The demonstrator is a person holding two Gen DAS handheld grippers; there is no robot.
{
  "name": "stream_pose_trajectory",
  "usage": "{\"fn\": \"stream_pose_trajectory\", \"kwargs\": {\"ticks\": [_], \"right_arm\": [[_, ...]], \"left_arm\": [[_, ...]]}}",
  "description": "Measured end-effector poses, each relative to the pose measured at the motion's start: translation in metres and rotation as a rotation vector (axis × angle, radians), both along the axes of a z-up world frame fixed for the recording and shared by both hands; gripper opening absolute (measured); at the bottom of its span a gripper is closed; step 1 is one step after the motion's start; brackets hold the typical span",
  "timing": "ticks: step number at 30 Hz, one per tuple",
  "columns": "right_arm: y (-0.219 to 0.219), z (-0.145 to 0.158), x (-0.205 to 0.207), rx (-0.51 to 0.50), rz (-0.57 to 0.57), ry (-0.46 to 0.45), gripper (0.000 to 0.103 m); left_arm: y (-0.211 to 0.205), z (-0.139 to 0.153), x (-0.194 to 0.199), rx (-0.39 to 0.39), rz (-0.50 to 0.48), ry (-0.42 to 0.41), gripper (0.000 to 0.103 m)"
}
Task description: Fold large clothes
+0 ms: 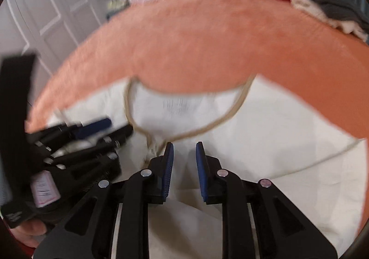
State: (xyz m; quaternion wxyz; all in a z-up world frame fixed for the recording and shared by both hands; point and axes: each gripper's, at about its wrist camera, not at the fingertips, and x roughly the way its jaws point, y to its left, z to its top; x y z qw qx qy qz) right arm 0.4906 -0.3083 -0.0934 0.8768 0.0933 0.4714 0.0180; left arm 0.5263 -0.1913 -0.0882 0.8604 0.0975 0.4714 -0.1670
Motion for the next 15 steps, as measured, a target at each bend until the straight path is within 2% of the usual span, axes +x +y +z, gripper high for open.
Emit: {"fn": "stream_pose_trajectory", "kwargs": {"ticks": [1, 4, 6, 9, 15], "right_arm": [[0.002, -0.006, 0.001, -0.014, -0.001, 0.002, 0.016], [-0.003, -0.008, 0.002, -0.009, -0.029, -0.007, 0.0], [-0.012, -0.006, 0.005, -0.017, -0.061, -0.008, 0.0], [-0.029, -0.005, 0.008, -0.034, -0.127, -0.017, 0.0], [-0.044, -0.016, 0.017, -0.031, -0.173, -0.023, 0.0]], "left_arm": [[0.0, -0.003, 0.0, -0.003, -0.001, -0.008, 0.033], [-0.003, -0.004, 0.001, 0.017, -0.002, -0.034, 0.024], [-0.005, -0.004, 0.005, 0.033, -0.004, -0.043, 0.017], [0.001, -0.005, 0.019, 0.044, 0.015, -0.034, 0.0], [0.015, -0.01, 0.043, -0.032, 0.066, -0.007, 0.0]]}}
